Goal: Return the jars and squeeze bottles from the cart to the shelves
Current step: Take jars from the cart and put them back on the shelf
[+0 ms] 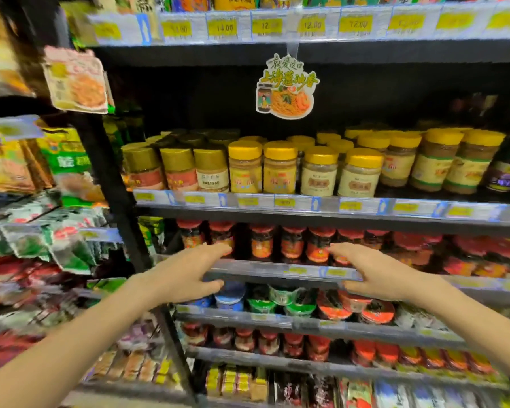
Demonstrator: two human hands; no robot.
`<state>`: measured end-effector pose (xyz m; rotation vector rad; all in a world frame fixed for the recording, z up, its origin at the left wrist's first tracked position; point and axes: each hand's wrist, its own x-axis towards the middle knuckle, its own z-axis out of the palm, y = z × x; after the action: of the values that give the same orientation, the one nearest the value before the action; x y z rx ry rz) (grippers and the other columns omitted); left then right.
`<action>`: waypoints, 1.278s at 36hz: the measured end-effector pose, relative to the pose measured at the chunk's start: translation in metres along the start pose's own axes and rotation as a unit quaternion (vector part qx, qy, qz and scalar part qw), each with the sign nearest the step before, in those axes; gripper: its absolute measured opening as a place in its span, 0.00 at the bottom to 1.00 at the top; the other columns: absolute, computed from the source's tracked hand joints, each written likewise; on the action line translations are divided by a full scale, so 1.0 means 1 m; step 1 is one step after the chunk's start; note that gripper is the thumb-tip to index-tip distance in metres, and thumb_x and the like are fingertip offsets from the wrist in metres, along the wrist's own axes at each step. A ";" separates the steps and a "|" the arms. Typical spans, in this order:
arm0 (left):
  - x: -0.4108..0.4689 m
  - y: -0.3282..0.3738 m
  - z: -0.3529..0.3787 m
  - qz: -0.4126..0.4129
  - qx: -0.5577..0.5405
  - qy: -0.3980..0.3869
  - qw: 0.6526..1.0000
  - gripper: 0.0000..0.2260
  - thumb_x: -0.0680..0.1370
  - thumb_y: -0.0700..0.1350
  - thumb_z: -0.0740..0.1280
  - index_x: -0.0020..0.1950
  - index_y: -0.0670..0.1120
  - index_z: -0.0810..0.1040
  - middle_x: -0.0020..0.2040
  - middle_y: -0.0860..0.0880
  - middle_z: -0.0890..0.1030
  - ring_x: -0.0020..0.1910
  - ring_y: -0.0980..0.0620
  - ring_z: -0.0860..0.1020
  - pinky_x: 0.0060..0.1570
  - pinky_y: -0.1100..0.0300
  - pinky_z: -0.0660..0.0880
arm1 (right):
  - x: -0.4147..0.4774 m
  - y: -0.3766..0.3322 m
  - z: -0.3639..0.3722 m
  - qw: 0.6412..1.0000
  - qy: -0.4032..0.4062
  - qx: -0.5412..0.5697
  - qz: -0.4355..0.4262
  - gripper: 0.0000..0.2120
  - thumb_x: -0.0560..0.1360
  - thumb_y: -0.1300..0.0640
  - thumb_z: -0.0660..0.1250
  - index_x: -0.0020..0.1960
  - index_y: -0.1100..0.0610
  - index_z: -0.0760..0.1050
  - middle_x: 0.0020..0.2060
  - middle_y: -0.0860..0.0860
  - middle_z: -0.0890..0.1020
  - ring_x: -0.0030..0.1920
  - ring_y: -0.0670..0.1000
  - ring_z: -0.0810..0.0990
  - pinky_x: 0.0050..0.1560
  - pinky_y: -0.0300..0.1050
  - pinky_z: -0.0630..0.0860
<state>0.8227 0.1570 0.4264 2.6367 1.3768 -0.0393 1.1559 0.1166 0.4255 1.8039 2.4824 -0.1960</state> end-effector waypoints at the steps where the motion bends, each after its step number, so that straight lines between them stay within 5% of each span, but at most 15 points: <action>1: -0.011 -0.008 0.001 -0.014 -0.001 -0.005 1.000 0.31 0.78 0.55 0.61 0.77 0.52 0.51 0.76 0.55 0.57 0.75 0.56 0.57 0.69 0.64 0.58 | 0.006 -0.010 0.001 1.000 -0.010 -0.006 -0.012 0.34 0.77 0.49 0.62 0.76 0.51 0.49 0.76 0.48 0.54 0.75 0.47 0.55 0.72 0.40 0.57; 8: -0.104 -0.074 0.007 -0.126 -0.028 -0.012 0.992 0.31 0.78 0.55 0.61 0.77 0.52 0.50 0.76 0.56 0.56 0.74 0.56 0.58 0.69 0.63 0.59 | 0.070 -0.106 -0.004 0.990 -0.052 -0.044 -0.123 0.32 0.77 0.48 0.61 0.76 0.51 0.50 0.76 0.47 0.56 0.74 0.47 0.57 0.71 0.39 0.56; 15: -0.230 -0.168 0.018 -0.258 -0.033 0.000 0.965 0.32 0.77 0.54 0.63 0.77 0.51 0.53 0.76 0.53 0.60 0.72 0.56 0.64 0.68 0.61 0.63 | 0.147 -0.256 0.004 0.963 -0.064 -0.064 -0.254 0.31 0.76 0.48 0.62 0.75 0.50 0.54 0.73 0.47 0.62 0.69 0.50 0.67 0.66 0.47 0.68; 24: -0.399 -0.254 0.022 -0.419 -0.037 0.005 0.907 0.30 0.75 0.56 0.60 0.74 0.47 0.61 0.71 0.48 0.69 0.67 0.52 0.70 0.60 0.67 0.63 | 0.205 -0.472 0.015 0.917 -0.092 -0.067 -0.383 0.32 0.78 0.50 0.61 0.76 0.51 0.49 0.75 0.48 0.56 0.74 0.48 0.59 0.70 0.43 0.59; 29: -0.473 -0.283 0.032 -0.476 -0.043 0.010 0.879 0.46 0.60 0.68 0.45 0.73 0.46 0.63 0.70 0.48 0.70 0.67 0.50 0.70 0.60 0.64 0.66 | 0.233 -0.573 0.023 0.887 -0.104 -0.071 -0.444 0.31 0.77 0.50 0.62 0.76 0.53 0.52 0.75 0.50 0.59 0.73 0.49 0.62 0.69 0.42 0.62; 35: -0.536 -0.330 0.064 -0.560 -0.054 -0.001 0.827 0.29 0.77 0.54 0.62 0.75 0.47 0.59 0.73 0.48 0.66 0.70 0.50 0.67 0.64 0.61 0.64 | 0.270 -0.677 0.043 0.851 -0.111 -0.087 -0.506 0.30 0.77 0.52 0.62 0.75 0.55 0.55 0.72 0.53 0.64 0.71 0.51 0.65 0.66 0.42 0.63; 46: -0.570 -0.458 0.119 -0.638 -0.116 -0.011 0.761 0.28 0.77 0.52 0.63 0.74 0.44 0.61 0.72 0.46 0.68 0.69 0.48 0.68 0.64 0.58 0.66 | 0.387 -0.836 0.106 0.792 -0.163 -0.105 -0.579 0.33 0.75 0.50 0.64 0.75 0.54 0.54 0.74 0.51 0.62 0.73 0.51 0.62 0.71 0.47 0.62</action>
<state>0.1272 -0.0682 0.3044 1.0494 2.6107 -0.0553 0.2389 0.2120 0.3245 -0.0467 2.7638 -0.2280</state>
